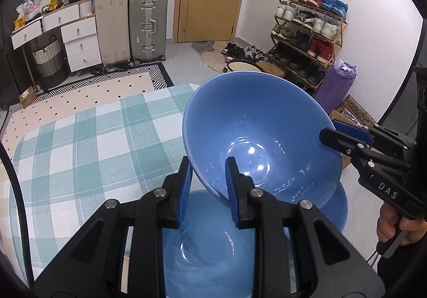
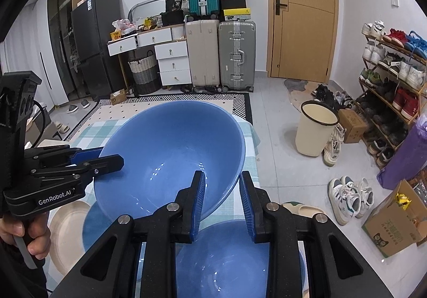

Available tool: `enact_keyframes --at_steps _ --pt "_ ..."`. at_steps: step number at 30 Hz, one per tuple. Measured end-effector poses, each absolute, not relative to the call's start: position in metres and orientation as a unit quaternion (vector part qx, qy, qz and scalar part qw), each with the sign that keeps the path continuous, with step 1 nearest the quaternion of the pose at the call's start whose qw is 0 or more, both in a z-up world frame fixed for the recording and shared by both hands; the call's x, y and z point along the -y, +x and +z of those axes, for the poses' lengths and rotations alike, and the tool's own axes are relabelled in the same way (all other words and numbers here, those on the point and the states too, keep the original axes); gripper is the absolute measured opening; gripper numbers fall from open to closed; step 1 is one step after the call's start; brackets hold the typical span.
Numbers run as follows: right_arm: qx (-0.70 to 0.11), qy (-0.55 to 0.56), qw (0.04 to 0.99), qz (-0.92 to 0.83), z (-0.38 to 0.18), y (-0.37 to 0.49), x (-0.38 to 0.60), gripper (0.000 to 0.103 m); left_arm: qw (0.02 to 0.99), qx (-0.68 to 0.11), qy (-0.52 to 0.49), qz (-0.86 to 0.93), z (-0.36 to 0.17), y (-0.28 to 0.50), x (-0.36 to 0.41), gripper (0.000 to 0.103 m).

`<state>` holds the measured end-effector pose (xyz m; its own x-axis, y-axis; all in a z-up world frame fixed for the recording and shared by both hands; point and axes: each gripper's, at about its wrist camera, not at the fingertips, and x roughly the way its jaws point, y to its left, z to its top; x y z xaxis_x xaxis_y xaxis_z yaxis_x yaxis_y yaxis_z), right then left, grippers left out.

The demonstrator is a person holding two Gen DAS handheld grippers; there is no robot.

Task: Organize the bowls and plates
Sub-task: 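Lift the light-blue bowl with both grippers and tilt it, then carry the light-blue bowl over another light-blue bowl with both grippers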

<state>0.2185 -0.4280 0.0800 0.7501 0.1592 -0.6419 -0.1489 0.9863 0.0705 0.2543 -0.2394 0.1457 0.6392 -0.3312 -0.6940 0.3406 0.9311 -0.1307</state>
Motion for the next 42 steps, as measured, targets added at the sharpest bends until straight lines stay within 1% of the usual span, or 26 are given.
enact_keyframes --at_steps 22,42 --pt "-0.327 -0.006 0.940 0.099 0.088 0.183 0.403 0.027 0.912 -0.374 -0.007 -0.169 0.154 0.193 0.211 0.021" --pt "-0.319 -0.007 0.939 0.124 0.078 0.163 0.386 0.027 0.918 -0.368 -0.014 -0.149 0.153 0.152 0.183 0.021"
